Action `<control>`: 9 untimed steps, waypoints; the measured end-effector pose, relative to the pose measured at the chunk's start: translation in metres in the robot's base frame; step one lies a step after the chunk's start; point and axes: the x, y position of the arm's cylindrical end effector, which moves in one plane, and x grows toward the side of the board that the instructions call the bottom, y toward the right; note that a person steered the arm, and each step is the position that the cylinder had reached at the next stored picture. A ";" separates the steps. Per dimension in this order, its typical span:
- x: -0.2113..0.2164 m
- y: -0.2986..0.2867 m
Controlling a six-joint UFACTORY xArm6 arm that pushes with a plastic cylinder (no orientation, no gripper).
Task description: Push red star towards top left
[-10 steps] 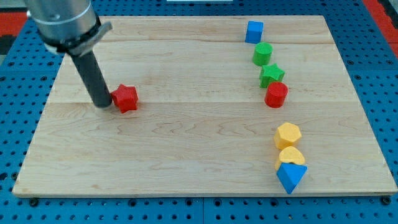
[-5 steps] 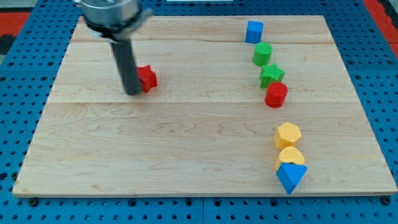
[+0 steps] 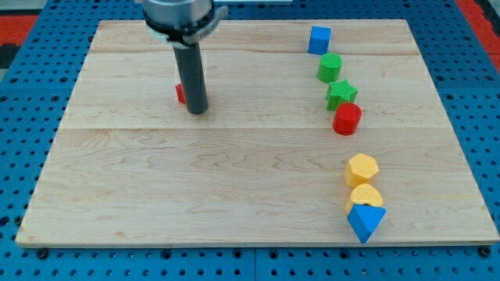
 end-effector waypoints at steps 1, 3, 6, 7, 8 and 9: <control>-0.025 -0.002; -0.100 -0.065; -0.106 -0.036; -0.127 0.005; -0.157 0.013; -0.162 0.008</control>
